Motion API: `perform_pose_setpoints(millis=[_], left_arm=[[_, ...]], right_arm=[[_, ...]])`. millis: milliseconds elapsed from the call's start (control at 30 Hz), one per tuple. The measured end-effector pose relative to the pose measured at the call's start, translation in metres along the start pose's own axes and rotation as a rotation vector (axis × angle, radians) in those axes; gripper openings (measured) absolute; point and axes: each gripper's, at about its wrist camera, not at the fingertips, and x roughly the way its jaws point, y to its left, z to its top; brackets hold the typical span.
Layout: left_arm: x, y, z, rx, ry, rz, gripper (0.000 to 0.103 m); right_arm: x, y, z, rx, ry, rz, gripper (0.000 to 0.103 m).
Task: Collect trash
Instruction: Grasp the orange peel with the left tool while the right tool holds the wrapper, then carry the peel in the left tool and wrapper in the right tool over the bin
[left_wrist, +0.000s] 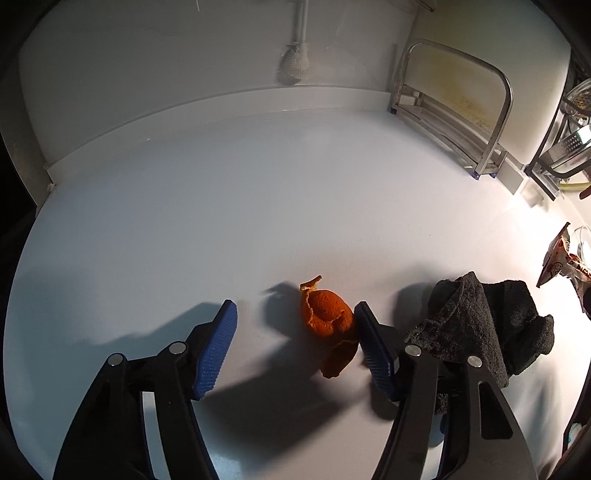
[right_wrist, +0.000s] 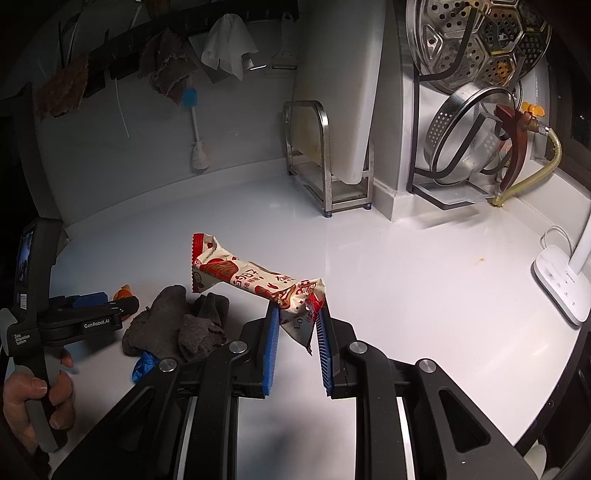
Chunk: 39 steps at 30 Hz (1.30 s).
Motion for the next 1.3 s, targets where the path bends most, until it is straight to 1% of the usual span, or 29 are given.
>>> perform_pose_setpoints(millis=[67, 100, 133, 267, 433, 533, 633, 767, 833, 1033, 1133, 1300], left_arm=[[-0.002, -0.002, -0.002, 0.009, -0.01, -0.01, 0.04], [-0.003, -0.003, -0.003, 0.015, -0.014, -0.015, 0.034], [-0.004, -0.004, -0.003, 0.02, -0.017, -0.018, 0.024], [-0.01, -0.002, -0.007, 0.018, -0.031, -0.027, 0.022], [-0.029, -0.002, -0.015, 0.027, -0.083, -0.005, 0.022], [-0.052, -0.004, -0.022, 0.04, -0.135, -0.011, 0.022], [-0.079, -0.006, -0.035, 0.07, -0.188, -0.002, 0.022], [-0.112, -0.007, -0.057, 0.097, -0.218, -0.026, 0.022], [-0.129, -0.007, -0.069, 0.108, -0.23, -0.035, 0.022], [-0.176, -0.008, -0.115, 0.15, -0.251, -0.06, 0.022], [-0.194, -0.007, -0.14, 0.159, -0.259, -0.074, 0.022], [-0.215, -0.006, -0.18, 0.179, -0.268, -0.076, 0.022]], right_arm=[[0.0, 0.001, 0.0, -0.002, 0.002, 0.0, 0.019], [0.0, 0.001, 0.0, -0.002, 0.002, 0.0, 0.019], [0.0, 0.001, 0.0, -0.003, 0.003, 0.001, 0.019], [0.0, 0.002, -0.001, -0.003, 0.003, 0.001, 0.019], [-0.006, 0.007, -0.004, -0.007, -0.003, 0.003, 0.019], [-0.015, 0.011, -0.008, -0.015, -0.009, -0.002, 0.019], [-0.028, 0.013, -0.016, 0.0, -0.015, -0.001, 0.019], [-0.055, 0.02, -0.03, 0.004, -0.031, -0.02, 0.019], [-0.072, 0.026, -0.043, 0.021, -0.043, -0.016, 0.019], [-0.124, 0.046, -0.091, 0.044, -0.028, -0.025, 0.019], [-0.153, 0.055, -0.119, 0.049, -0.034, -0.056, 0.019], [-0.19, 0.061, -0.17, 0.114, -0.009, -0.07, 0.019]])
